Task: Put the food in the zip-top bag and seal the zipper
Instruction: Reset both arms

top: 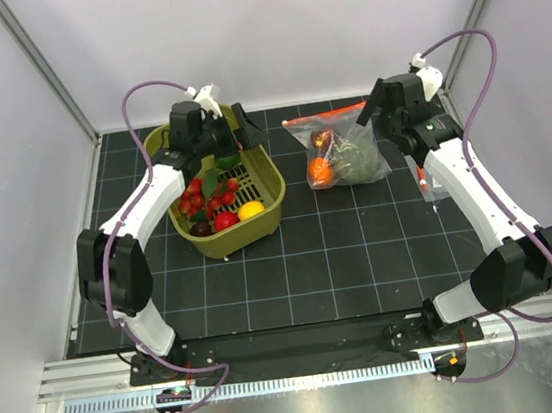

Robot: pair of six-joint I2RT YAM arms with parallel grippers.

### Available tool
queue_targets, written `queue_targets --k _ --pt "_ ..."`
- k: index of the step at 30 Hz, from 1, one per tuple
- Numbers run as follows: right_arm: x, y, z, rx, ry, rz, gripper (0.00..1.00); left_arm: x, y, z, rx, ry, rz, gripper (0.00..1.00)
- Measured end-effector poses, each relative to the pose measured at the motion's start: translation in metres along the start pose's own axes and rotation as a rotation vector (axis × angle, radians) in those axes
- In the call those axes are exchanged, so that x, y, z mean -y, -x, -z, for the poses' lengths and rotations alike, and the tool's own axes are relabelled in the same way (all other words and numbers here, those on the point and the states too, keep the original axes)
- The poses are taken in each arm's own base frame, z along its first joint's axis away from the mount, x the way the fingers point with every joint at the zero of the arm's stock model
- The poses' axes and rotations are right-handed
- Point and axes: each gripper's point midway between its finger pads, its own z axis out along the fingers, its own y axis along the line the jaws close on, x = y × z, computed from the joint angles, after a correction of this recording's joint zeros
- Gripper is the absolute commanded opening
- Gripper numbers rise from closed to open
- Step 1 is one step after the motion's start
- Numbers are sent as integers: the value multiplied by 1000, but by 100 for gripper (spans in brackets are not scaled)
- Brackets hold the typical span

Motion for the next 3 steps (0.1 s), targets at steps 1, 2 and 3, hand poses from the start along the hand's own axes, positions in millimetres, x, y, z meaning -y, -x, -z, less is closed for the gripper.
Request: queue_targets --k 1,2,3 --pt "1 -1 0 -3 -2 0 100 0 0 0 0 0 0 100" --pt "1 -2 0 -6 -4 -1 100 0 0 0 0 0 0 100" --pt "1 -3 -1 -8 -5 -3 100 0 0 0 0 0 0 100"
